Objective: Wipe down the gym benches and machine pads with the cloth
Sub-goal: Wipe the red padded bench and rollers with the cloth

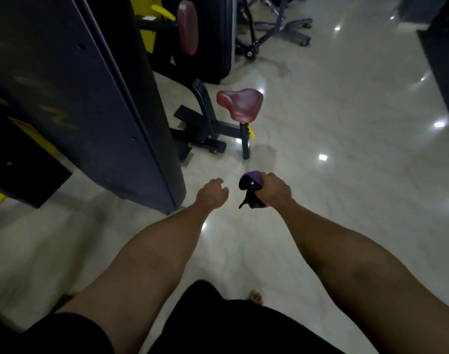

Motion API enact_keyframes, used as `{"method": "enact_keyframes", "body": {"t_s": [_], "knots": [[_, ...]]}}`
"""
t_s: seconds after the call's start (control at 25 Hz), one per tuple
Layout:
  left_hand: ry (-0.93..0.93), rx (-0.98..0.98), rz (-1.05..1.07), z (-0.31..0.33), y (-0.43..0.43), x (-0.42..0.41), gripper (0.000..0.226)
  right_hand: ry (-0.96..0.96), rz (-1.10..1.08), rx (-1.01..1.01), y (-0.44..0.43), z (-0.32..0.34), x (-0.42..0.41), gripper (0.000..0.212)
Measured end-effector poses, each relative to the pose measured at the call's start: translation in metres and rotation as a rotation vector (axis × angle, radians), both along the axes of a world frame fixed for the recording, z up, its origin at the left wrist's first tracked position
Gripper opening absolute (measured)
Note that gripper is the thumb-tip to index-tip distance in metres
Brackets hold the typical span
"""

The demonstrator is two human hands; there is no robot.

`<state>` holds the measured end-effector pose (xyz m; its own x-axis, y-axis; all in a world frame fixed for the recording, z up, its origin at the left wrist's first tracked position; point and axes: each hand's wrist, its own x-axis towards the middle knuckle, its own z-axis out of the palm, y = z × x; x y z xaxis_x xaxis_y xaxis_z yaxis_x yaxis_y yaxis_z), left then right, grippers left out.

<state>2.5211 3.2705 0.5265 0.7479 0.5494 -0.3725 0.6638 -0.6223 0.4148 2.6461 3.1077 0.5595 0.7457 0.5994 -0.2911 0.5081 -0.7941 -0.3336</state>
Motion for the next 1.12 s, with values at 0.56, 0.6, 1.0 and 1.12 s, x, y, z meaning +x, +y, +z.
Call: {"method": "enact_keyframes", "body": {"t_s": [0.56,0.6,1.0,1.12], "knots": [[-0.007,0.046,0.136,0.018,0.188,0.224,0.05,-0.011,0.138,0.117,0.209,0.015,0.24,0.054],[-0.019,0.055,0.144,0.027,0.207,0.236,0.051,-0.008,0.141,0.144,0.228,0.022,0.252,0.054],[-0.233,0.183,0.356,0.117,0.397,0.364,0.048,-0.036,0.172,0.407,0.427,0.103,0.389,0.056],[-0.272,0.187,0.385,0.129,0.442,0.41,0.05,-0.059,0.197,0.445,0.482,0.106,0.434,0.059]]}}
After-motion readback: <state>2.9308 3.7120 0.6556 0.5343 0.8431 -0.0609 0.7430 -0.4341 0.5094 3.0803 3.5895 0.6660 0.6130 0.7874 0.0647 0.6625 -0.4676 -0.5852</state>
